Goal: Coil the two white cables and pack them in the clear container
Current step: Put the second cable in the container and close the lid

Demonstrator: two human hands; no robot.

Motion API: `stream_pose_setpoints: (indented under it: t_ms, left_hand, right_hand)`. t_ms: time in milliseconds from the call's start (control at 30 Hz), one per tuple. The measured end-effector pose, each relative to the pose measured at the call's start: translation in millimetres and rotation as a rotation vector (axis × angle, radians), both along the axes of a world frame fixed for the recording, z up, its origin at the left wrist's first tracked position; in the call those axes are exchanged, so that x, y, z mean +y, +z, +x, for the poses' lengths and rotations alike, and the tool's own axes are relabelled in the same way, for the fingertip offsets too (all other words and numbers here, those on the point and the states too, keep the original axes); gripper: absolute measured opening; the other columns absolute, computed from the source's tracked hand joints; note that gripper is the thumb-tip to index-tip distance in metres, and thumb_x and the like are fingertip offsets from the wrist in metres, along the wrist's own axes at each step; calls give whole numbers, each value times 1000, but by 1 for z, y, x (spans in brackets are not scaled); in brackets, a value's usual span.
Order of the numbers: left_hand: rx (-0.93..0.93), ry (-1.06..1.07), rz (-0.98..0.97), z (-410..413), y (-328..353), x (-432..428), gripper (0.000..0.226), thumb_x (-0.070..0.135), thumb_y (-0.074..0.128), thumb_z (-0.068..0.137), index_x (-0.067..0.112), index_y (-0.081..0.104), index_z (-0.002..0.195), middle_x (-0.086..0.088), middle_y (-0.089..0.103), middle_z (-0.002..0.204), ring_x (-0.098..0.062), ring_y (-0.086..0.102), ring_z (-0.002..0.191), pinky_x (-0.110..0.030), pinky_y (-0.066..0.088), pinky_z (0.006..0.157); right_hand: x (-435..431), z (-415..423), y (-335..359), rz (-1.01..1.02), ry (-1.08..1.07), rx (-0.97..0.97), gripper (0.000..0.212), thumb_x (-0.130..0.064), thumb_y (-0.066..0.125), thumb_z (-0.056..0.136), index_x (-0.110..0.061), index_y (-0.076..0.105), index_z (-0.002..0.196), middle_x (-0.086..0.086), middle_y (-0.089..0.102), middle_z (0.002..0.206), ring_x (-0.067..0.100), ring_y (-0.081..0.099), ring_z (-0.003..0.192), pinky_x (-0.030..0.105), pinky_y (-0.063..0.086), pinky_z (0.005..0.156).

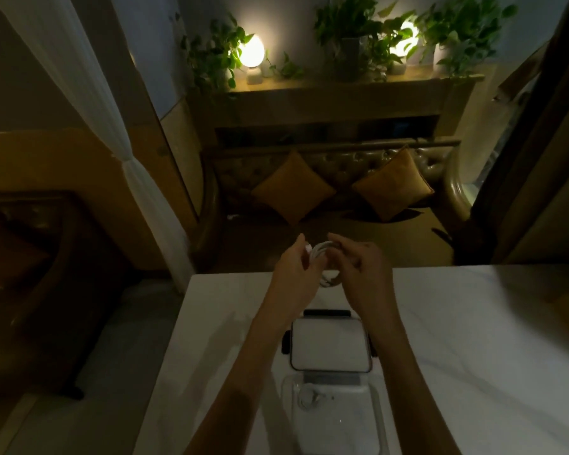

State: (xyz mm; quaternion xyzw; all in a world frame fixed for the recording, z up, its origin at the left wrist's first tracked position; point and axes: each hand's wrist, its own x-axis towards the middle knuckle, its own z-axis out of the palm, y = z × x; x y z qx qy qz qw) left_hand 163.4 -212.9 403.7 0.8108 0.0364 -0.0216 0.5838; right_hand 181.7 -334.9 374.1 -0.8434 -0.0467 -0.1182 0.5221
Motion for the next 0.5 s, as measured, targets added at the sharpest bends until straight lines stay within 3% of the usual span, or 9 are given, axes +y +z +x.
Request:
stream_pose_setpoints:
  t_ms: [100,167,233,300,367,433,500]
  left_hand:
    - [166,-102,64,2,-28,6,60,28,53,96,12,29,148,-7,48,142,-21,50,126,-27,41,98]
    - [258,-203,51,2,-52,7,49,24,57,94,8,45,139,-12,57,132,-23,59,113,-22,46,86]
    - [355,-228,25,-3,-83,4,50,23,59,93,7,43,138,-14,58,129,-27,60,108,-23,47,77]
    - [490,-195,24,-9,-117,1,73,36,58,93,14,19,150,-2,44,139,-26,52,119,-29,49,88]
    - [605,-188,40,-15,-155,-2,81,48,54,92,19,8,152,-5,25,156,-27,36,137,-35,35,110]
    - [668,-136,55,-23,-193,-3,78,44,51,94,18,7,153,-7,19,158,-26,27,143,-33,24,114]
    - [687,-39,138,-30,-224,0,63,32,50,95,15,22,150,-12,33,153,-29,39,136,-34,32,112]
  right_hand:
    - [-17,-18,-16,61,141,184,28,-20,55,95,-19,64,122,4,67,99,14,67,82,24,57,67]
    - [-27,-29,-36,174,201,356,28,-16,58,94,-18,64,121,2,69,95,18,70,83,30,60,71]
    - [-32,-39,-67,321,163,499,29,-7,59,91,-18,66,117,4,70,93,20,70,85,33,61,72]
    - [-36,-49,-108,390,41,585,29,-2,60,89,-16,67,112,11,69,91,25,69,85,35,61,71]
    - [-39,-61,-159,461,-93,687,26,0,62,87,-13,68,109,17,69,91,30,69,84,34,60,66]
    - [-39,-73,-208,580,-231,821,25,1,60,87,-10,67,108,20,69,96,32,68,84,33,58,62]
    - [-37,-82,-250,683,-359,923,23,5,57,88,-6,65,107,22,66,98,34,65,84,34,57,59]
